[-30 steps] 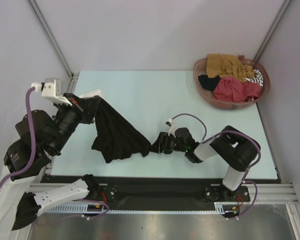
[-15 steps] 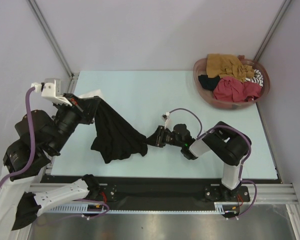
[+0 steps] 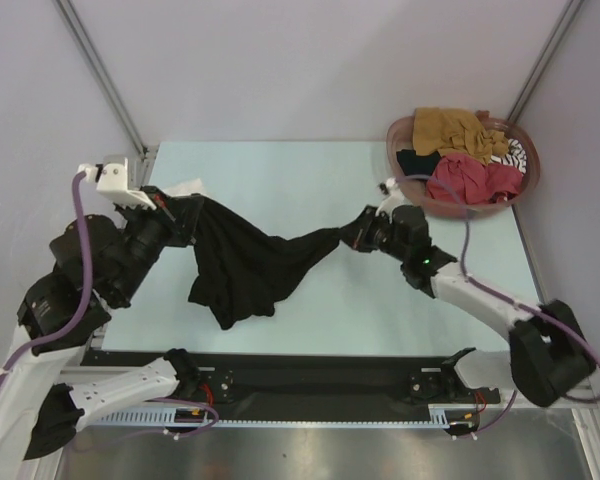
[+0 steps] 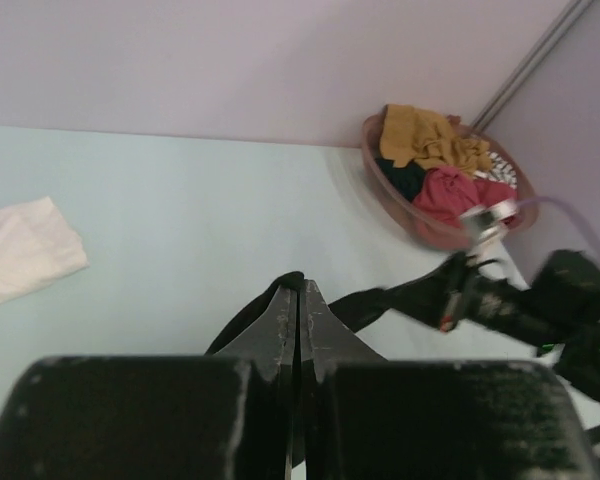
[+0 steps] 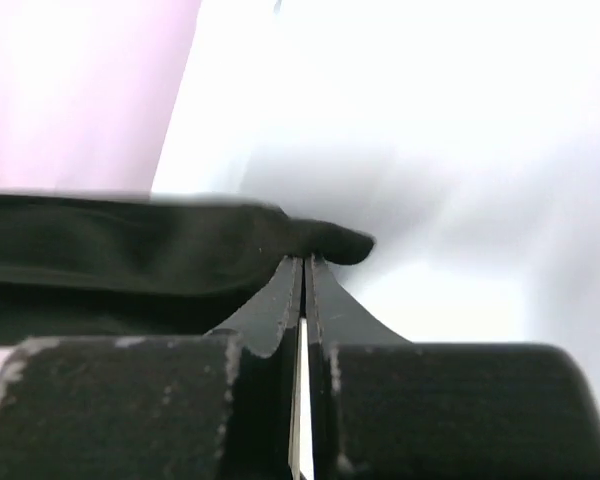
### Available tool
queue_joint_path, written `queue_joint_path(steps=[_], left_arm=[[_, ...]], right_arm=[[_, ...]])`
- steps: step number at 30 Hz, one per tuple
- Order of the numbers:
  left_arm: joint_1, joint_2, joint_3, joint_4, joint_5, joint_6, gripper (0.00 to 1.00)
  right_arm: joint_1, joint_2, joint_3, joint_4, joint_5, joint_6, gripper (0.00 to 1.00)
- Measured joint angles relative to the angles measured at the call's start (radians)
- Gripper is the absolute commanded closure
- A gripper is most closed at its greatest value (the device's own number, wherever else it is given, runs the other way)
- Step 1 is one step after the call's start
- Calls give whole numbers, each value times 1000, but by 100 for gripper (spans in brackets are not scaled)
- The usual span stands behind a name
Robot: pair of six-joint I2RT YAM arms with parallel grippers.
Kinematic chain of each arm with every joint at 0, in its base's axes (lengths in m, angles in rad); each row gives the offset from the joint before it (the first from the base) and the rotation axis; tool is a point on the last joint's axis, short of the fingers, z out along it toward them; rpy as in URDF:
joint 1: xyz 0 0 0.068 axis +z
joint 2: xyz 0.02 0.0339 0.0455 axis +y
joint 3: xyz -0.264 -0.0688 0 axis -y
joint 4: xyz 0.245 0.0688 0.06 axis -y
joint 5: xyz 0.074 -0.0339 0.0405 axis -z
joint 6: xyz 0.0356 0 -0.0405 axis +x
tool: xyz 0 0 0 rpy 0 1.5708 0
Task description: Fold and stack the tank tops
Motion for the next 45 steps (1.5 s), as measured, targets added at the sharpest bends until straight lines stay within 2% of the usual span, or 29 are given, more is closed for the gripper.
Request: queue_joint_path(steps=[4, 8, 12, 17, 20, 30, 34, 38, 41, 45], left_arm=[[68, 46, -25, -1, -6, -2, 100], [140, 77, -21, -5, -9, -2, 100], [150, 43, 28, -23, -6, 2, 100], [151, -83, 64, 14, 28, 7, 100], [151, -124, 86, 18, 27, 9, 100], [151, -107, 43, -6, 81, -10, 100], [152, -109, -84, 21, 103, -34, 100], [164, -61, -235, 50, 118, -54, 100], [246, 6, -320, 85, 176, -63, 100], [473, 123, -416, 171, 330, -85, 100]], right_arm=[[-91, -184, 190, -322, 108, -119, 100], [-243, -286, 360, -553, 162, -192, 100], [-382, -349, 533, -766, 173, -254, 100], [-406, -400, 738, -922, 163, -317, 100], [-405, -419, 806, -978, 160, -334, 100], [-406, -471, 849, -1144, 138, -350, 100], [-407, -467, 832, -1192, 130, -360, 100], [-407, -446, 727, -1183, 128, -359, 100], [-408, -373, 673, -1180, 126, -354, 100], [-408, -205, 649, -1121, 124, -338, 100]])
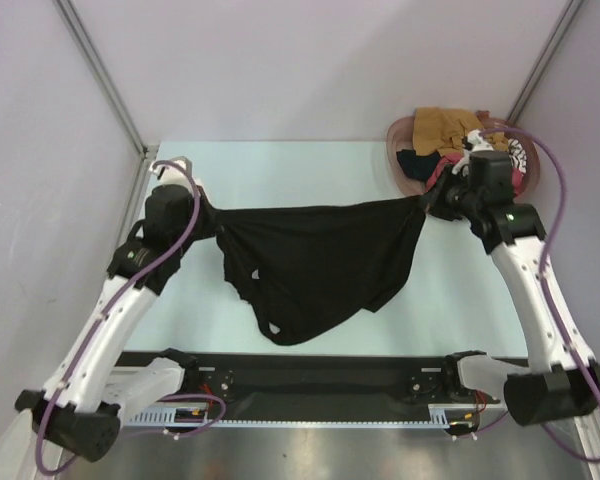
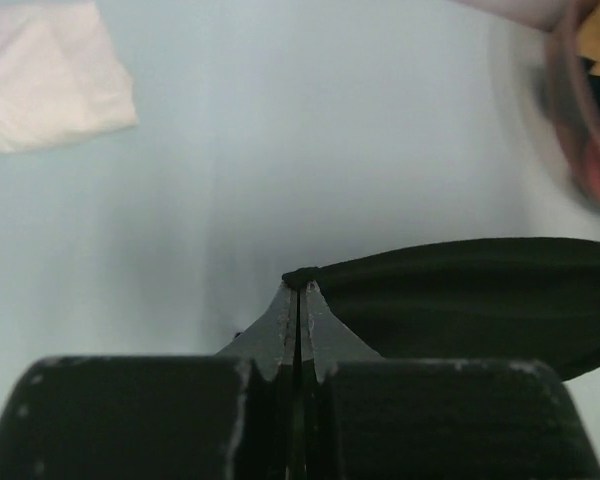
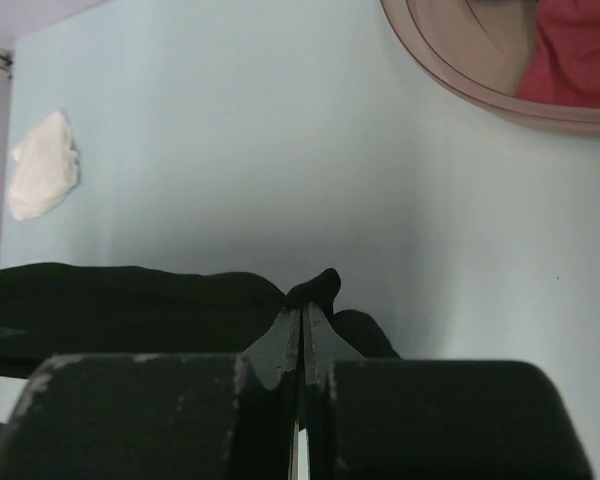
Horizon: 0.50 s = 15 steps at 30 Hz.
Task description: Fold and stack the tank tops
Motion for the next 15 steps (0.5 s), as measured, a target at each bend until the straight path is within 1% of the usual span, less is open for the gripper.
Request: queue_joint_path(steps=[2, 5, 6, 7, 8, 9, 10, 11, 12, 13, 15], left_arm=[[85, 74, -20, 31, 64, -14, 100], [154, 188, -19, 80, 126, -39, 100], [163, 226, -14, 93, 134, -47, 96], [175, 267, -5, 101, 137, -53, 67], [182, 306, 10, 109, 139, -56, 43], [186, 344, 31, 114, 142, -58, 25], [187, 372, 50, 114, 144, -68, 13], [188, 403, 75, 116, 145, -70, 10], [189, 422, 92, 124, 148, -77, 3], [190, 428, 97, 137, 151, -79, 0], [189, 415, 92, 151, 161, -82, 0]], right_arm=[[2, 70, -9, 35, 6, 8, 100], [4, 183, -6, 107, 9, 32, 99], [4, 229, 6, 134, 10, 42, 68], [5, 279, 33, 146, 13, 55, 48], [5, 332, 68, 163, 15, 66, 40], [6, 379, 101, 182, 17, 70, 36], [6, 419, 133, 196, 23, 69, 35], [6, 448, 158, 204, 24, 68, 35], [6, 460, 169, 211, 26, 67, 35], [6, 466, 174, 216, 26, 67, 35], [4, 453, 164, 218, 25, 63, 37]])
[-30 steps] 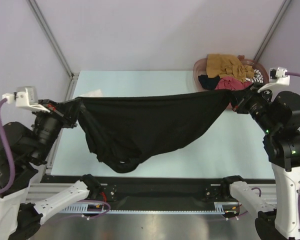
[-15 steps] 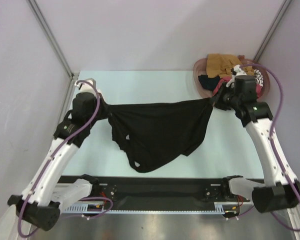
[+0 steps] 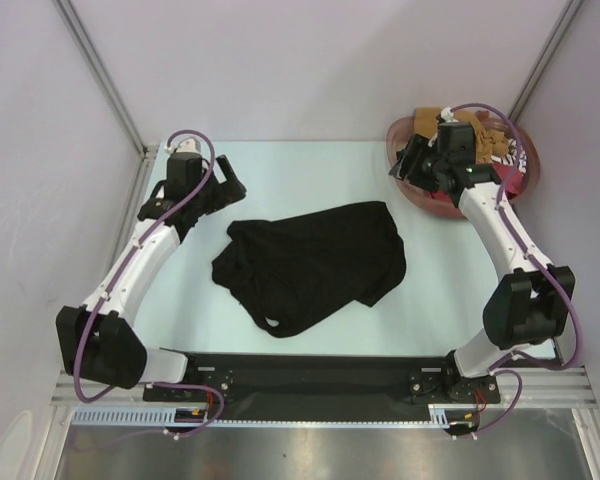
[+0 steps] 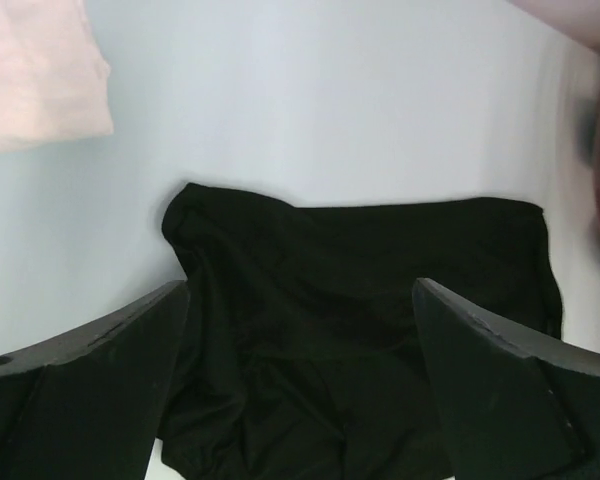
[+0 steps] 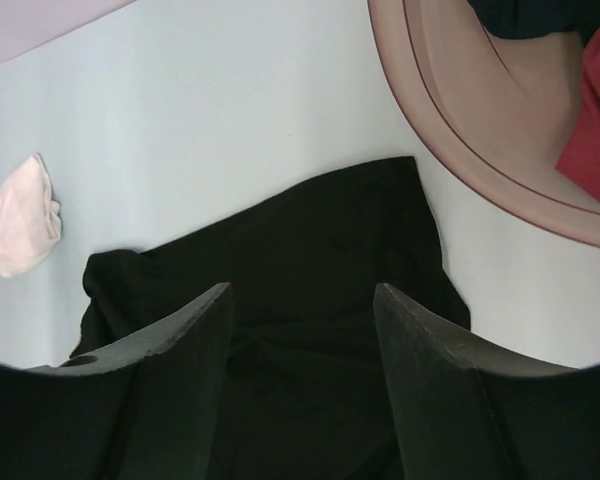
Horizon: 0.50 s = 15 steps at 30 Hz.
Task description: Fold and stack the tank tops
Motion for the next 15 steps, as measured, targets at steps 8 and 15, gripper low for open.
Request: queue_joint_path(steps=[8, 15], left_arm=[[-177, -196, -153, 32, 3, -13, 7], [-393, -376, -432, 90, 2, -100, 10]], right_arm=[[-61, -356, -515, 140, -58, 24, 47], [-66, -486, -829, 182, -30, 47, 48]])
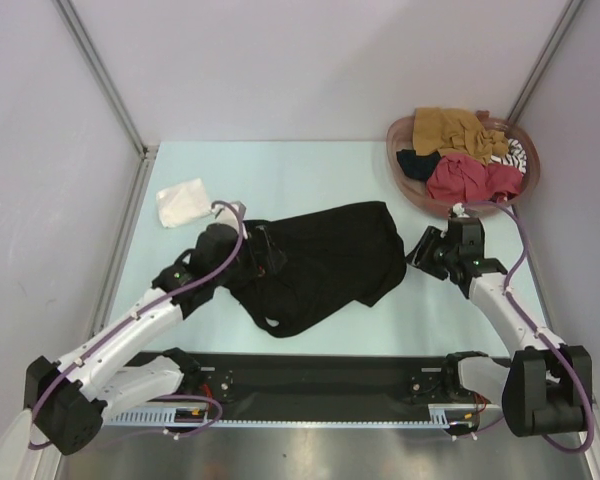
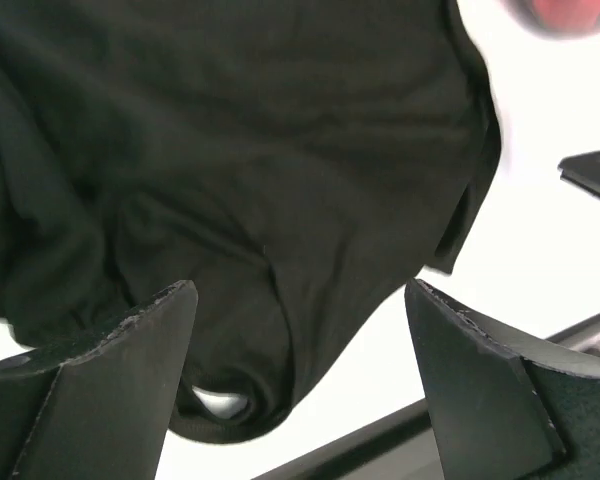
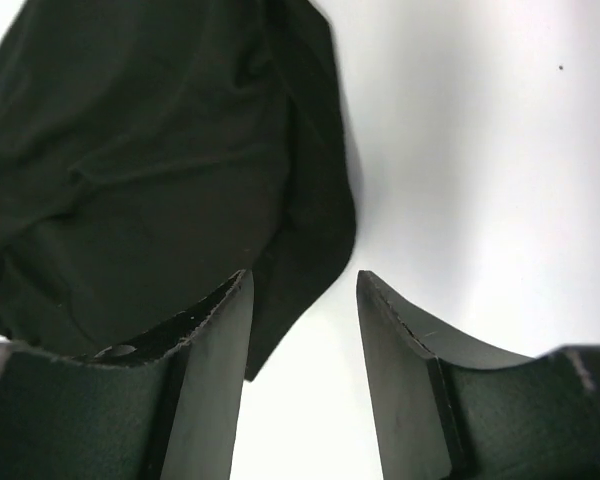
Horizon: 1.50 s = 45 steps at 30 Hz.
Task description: Fold and stack the tank tops
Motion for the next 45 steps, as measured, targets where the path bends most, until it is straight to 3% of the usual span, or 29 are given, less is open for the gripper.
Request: queue_joint_path(steps=[5, 12, 16, 19, 20, 23, 25, 32, 45], left_arm=[[-39, -43, -129, 43, -5, -55, 11], [-72, -13, -166, 100, -4, -76, 13], [-95, 29, -168, 129, -4, -82, 20], [-124, 66, -168, 145, -4, -87, 28], [-136, 78, -168, 148, -6, -93, 29], [-173, 110, -171, 159, -14, -105, 35], [-200, 132, -175, 164, -23, -121, 37], [-270, 215, -209, 203, -49, -163, 45], [-275, 421, -171, 272, -123, -151, 56]], right_arm=[[0, 56, -38, 82, 9, 3, 48], [0, 183, -42, 188, 47, 6, 48], [13, 245, -42, 235, 66, 6, 49], [34, 306, -42, 262, 68, 5, 58], [40, 322, -42, 265, 70, 4, 75], [58, 349, -29, 281, 73, -2, 97], [64, 357, -29, 281, 75, -2, 100], [67, 334, -36, 281, 82, 0, 100], [67, 304, -46, 297, 72, 0, 100]])
